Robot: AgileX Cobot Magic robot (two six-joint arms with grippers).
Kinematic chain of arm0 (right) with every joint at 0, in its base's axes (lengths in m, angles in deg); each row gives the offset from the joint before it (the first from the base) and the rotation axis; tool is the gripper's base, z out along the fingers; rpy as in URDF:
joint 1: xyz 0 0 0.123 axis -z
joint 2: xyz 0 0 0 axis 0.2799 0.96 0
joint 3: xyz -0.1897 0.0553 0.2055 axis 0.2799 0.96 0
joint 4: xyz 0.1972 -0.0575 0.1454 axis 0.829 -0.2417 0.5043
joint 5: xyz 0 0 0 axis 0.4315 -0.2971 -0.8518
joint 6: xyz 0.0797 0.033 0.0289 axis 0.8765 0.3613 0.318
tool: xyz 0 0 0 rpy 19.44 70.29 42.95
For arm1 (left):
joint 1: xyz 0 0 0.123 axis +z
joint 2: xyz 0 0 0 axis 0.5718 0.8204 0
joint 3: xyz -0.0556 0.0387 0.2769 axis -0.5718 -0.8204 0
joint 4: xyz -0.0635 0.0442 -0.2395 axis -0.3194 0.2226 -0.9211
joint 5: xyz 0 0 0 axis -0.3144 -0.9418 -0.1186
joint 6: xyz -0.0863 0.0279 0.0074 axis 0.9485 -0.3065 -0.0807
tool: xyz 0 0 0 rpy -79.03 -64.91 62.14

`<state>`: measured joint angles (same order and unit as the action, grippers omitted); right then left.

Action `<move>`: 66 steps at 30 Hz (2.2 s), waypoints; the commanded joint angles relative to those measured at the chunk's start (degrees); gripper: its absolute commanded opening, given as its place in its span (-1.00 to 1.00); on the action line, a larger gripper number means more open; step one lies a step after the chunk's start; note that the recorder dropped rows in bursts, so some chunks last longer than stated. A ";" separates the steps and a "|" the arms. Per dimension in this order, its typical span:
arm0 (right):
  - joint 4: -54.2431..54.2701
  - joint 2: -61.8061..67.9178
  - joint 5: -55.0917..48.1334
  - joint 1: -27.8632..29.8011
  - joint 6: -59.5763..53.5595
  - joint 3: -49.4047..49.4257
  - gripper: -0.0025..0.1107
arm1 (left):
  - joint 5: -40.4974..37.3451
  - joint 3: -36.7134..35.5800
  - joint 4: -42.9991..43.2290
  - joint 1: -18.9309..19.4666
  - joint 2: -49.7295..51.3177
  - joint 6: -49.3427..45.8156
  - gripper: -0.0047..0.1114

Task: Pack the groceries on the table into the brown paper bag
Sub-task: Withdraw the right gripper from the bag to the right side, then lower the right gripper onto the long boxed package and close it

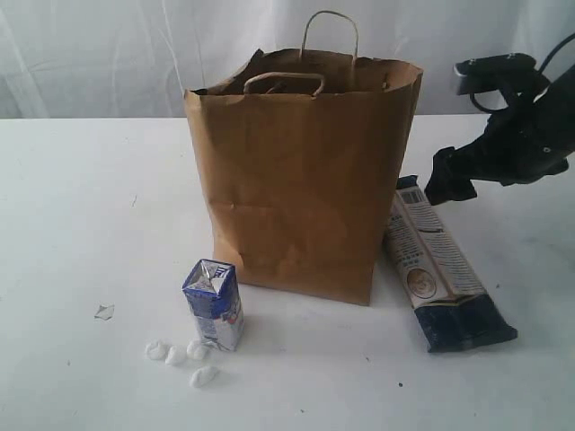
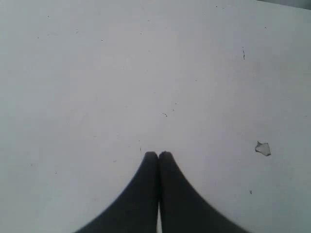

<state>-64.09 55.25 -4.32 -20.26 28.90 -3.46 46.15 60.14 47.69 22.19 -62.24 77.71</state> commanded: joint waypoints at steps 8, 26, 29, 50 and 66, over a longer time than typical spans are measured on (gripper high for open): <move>0.25 0.11 5.33 0.03 0.20 -0.13 0.66 | -0.05 -0.33 0.52 -0.04 0.13 0.13 -0.92; 1.95 1.80 14.63 0.03 18.01 -0.13 0.90 | -0.05 -0.33 0.52 -0.04 0.13 0.13 -0.92; 1.95 2.54 19.49 0.03 18.01 -0.26 0.90 | -0.05 -0.33 0.52 -0.04 0.13 0.13 -0.92; -1.72 13.11 9.73 -5.14 8.29 -0.26 0.90 | -0.05 -0.33 0.52 -0.04 0.13 0.13 -0.92; -5.97 18.16 14.62 -6.24 7.60 -0.26 0.90 | -0.05 -0.33 0.52 -0.04 0.13 0.13 -0.92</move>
<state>-69.08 72.13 11.86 -26.20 37.67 -3.91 46.15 60.14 47.69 22.19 -62.24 77.71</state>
